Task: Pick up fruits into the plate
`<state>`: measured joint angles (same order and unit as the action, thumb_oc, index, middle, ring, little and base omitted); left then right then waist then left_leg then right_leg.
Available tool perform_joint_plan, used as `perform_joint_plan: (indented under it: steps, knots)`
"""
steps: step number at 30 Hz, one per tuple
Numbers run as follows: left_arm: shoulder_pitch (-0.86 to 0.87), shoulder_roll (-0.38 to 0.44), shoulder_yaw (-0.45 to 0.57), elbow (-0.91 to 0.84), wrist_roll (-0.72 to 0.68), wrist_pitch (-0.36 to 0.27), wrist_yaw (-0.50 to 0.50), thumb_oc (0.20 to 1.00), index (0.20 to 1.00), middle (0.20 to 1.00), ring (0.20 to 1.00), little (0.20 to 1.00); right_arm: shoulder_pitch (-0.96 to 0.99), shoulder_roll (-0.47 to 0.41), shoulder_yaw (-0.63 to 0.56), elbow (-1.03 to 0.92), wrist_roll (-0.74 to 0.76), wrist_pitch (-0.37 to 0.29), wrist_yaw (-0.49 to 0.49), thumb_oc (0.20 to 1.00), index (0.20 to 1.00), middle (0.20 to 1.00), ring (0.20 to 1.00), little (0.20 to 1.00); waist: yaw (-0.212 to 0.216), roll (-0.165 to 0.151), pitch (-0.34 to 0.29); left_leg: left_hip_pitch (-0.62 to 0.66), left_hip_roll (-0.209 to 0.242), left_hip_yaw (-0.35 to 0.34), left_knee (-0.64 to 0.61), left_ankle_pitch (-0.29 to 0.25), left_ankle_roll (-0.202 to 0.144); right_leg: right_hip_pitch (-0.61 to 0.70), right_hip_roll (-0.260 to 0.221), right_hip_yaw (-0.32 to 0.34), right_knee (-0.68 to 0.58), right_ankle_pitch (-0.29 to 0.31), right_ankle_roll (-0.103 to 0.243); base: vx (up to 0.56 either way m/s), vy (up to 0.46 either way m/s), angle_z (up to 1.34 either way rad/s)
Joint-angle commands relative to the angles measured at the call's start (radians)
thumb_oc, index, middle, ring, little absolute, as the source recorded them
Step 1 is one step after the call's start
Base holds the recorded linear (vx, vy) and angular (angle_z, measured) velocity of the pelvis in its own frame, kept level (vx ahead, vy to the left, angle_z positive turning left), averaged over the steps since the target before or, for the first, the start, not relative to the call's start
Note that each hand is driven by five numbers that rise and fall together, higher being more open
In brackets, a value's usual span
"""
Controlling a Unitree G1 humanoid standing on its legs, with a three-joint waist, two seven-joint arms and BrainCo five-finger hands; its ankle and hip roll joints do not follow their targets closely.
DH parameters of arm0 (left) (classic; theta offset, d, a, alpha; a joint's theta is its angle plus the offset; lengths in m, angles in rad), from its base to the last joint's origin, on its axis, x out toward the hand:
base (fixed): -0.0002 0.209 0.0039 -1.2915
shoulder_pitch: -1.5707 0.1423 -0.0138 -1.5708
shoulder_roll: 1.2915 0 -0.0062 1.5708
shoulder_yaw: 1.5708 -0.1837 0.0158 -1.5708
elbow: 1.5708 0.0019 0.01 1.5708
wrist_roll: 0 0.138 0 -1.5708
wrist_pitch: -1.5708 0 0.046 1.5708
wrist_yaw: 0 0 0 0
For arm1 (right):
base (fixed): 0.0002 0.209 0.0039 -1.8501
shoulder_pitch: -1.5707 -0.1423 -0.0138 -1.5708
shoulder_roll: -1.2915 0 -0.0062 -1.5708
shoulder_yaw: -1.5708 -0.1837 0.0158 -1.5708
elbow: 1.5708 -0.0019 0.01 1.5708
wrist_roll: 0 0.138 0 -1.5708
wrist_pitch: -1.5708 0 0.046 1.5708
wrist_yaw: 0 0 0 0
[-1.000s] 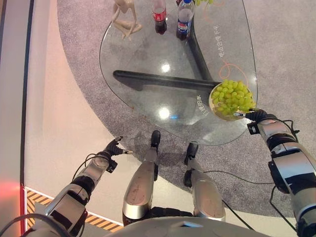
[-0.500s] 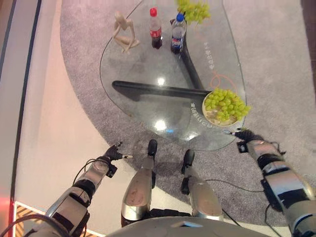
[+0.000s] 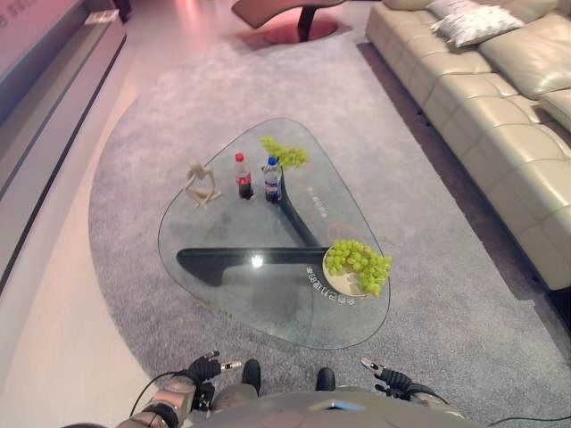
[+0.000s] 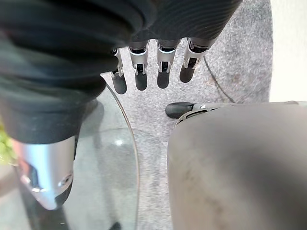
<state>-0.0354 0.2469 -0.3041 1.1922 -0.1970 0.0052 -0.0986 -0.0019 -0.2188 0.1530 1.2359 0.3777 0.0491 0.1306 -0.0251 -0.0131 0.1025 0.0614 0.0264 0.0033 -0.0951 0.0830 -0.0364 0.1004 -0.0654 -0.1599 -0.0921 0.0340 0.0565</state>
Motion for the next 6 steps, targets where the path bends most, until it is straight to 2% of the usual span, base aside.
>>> perform_joint_plan:
  steps: [1,6]
  knots:
    - [-0.039,-0.045,0.019,0.066,-0.033,0.037,-0.019,1.0,1.0,1.0,1.0,1.0,-0.033,0.007,0.011,0.051,-0.072,0.011,0.033,1.0,1.0,1.0,1.0,1.0,0.014,0.027,0.016,0.087,-0.031,0.079,0.022,-0.178,0.024,-0.002,-0.019,0.028,0.072,-0.078,0.03,0.06,0.036,-0.17]
    - [-0.028,-0.051,0.018,0.073,-0.027,0.044,-0.004,1.0,1.0,1.0,1.0,1.0,-0.027,0.002,0.022,0.043,-0.105,0.002,0.021,1.0,1.0,1.0,1.0,1.0,0.007,0.029,0.001,0.109,-0.031,0.085,0.019,-0.188,0.027,0.019,-0.018,0.034,0.063,-0.081,0.031,0.03,0.009,-0.07]
